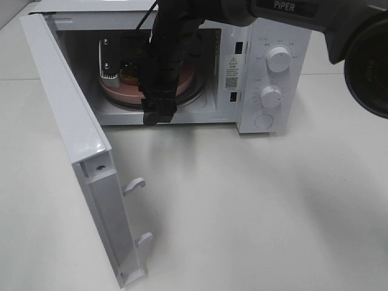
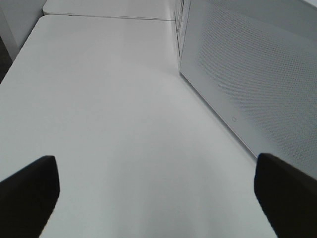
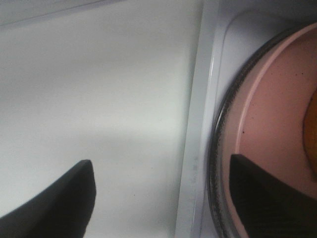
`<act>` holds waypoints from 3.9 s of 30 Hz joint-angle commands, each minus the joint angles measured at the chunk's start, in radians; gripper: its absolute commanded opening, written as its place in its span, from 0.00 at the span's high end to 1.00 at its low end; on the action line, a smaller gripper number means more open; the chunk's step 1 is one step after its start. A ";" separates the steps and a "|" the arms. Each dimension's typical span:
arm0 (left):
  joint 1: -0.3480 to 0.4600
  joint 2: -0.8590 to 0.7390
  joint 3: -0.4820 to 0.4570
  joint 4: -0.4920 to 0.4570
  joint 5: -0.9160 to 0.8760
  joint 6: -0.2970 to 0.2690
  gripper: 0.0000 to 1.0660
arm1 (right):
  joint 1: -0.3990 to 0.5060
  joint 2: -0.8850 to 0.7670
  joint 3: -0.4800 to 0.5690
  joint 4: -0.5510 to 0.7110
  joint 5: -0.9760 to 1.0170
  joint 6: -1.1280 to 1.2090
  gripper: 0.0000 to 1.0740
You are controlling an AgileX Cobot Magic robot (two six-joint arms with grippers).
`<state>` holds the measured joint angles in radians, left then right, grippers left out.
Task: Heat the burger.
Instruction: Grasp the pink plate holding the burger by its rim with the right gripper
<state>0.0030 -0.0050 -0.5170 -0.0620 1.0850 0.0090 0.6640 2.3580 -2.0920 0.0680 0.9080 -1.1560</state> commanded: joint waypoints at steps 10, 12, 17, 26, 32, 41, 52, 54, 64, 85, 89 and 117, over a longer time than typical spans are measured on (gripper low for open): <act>-0.006 -0.015 0.000 0.004 -0.014 -0.002 0.05 | 0.007 0.028 -0.008 0.021 -0.021 0.012 0.26; -0.006 -0.015 0.000 0.004 -0.014 -0.002 0.05 | 0.007 0.028 -0.008 0.021 -0.038 0.000 0.26; -0.006 -0.015 0.000 0.004 -0.014 -0.002 0.05 | 0.007 0.028 -0.008 0.021 -0.049 -0.003 0.27; -0.006 -0.015 0.000 0.004 -0.014 -0.002 0.05 | 0.006 0.062 -0.049 0.021 -0.056 0.031 0.27; -0.006 -0.015 0.000 0.004 -0.014 -0.002 0.05 | 0.005 0.078 -0.089 0.021 -0.054 0.038 0.28; -0.006 -0.015 0.000 0.004 -0.014 -0.002 0.05 | -0.004 0.078 -0.089 0.020 -0.068 0.123 0.28; -0.006 -0.015 0.000 0.004 -0.014 -0.002 0.05 | -0.007 0.078 -0.090 0.001 -0.092 0.148 0.28; -0.006 -0.015 0.000 0.004 -0.014 -0.002 0.05 | -0.007 0.078 -0.090 -0.006 -0.096 0.151 0.28; -0.006 -0.015 0.000 0.004 -0.014 -0.002 0.05 | -0.019 0.078 -0.090 -0.015 -0.106 0.165 0.29; -0.006 -0.015 0.000 0.004 -0.014 -0.002 0.05 | -0.019 0.110 -0.098 0.004 -0.141 0.152 0.29; -0.006 -0.015 0.000 0.004 -0.014 -0.002 0.05 | -0.019 0.118 -0.098 0.004 -0.146 0.153 0.29; -0.006 -0.015 0.000 0.004 -0.014 -0.002 0.05 | -0.018 0.177 -0.098 0.028 -0.141 0.157 0.29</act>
<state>0.0030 -0.0050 -0.5170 -0.0620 1.0850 0.0090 0.6480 2.5260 -2.1870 0.0860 0.7510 -0.9970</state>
